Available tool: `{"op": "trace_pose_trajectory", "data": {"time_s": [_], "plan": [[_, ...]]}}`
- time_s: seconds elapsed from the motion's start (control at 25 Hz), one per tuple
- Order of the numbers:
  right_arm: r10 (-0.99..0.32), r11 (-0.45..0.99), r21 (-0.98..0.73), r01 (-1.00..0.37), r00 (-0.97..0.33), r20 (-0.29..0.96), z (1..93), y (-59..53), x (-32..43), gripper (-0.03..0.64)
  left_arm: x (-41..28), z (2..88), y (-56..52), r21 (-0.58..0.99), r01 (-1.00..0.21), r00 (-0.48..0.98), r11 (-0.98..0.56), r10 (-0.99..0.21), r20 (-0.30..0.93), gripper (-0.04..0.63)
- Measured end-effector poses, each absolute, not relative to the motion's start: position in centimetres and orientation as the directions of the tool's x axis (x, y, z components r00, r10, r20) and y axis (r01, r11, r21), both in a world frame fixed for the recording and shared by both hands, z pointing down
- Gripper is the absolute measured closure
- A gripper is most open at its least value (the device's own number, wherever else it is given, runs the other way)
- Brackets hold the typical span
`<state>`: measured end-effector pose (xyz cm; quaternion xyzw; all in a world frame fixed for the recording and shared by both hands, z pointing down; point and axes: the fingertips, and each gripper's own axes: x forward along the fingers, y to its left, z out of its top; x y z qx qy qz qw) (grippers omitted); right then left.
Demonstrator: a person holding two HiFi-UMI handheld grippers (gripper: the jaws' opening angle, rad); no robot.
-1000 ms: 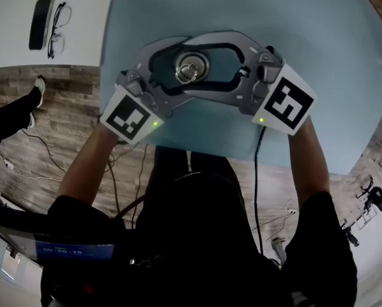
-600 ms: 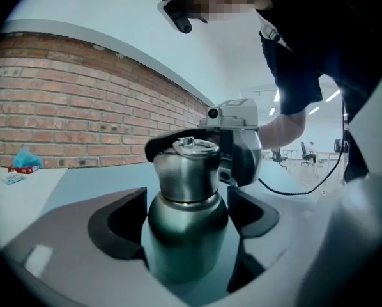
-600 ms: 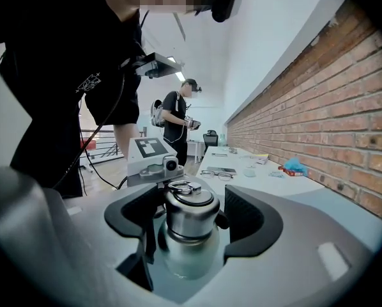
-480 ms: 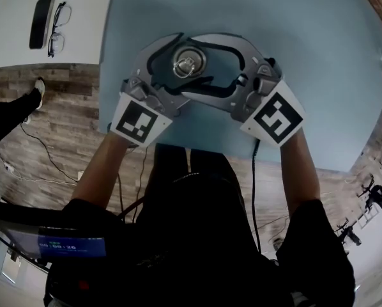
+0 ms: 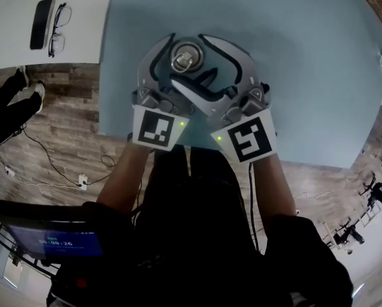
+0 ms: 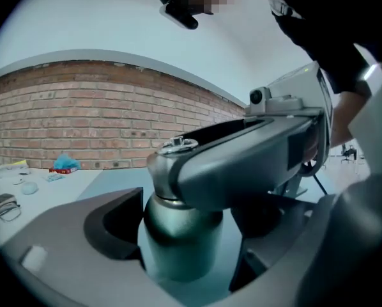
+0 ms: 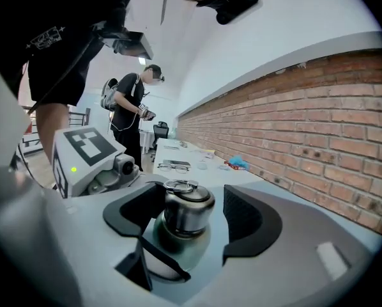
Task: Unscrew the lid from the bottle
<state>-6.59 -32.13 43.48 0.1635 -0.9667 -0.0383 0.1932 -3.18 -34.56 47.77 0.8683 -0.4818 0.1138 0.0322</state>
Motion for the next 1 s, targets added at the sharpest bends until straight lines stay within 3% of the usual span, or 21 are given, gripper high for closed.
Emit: {"op": "trace_pose_trajectory", "data": {"time_s": [0.28, 1.0], "plan": [[-0.399, 0.917, 0.169, -0.361, -0.837, 0.375, 43.6, -32.6, -7.3, 0.299, -3.4, 47.2, -34.9, -0.014, -0.914, 0.396, -0.406, -0.897, 0.193, 0.187], [-0.427, 0.902, 0.096, -0.422, -0.833, 0.351, 43.6, -32.8, -7.6, 0.314, -4.6, 47.4, -34.9, -0.008, -0.955, 0.288, -0.295, -0.938, 0.195, 0.189]]}}
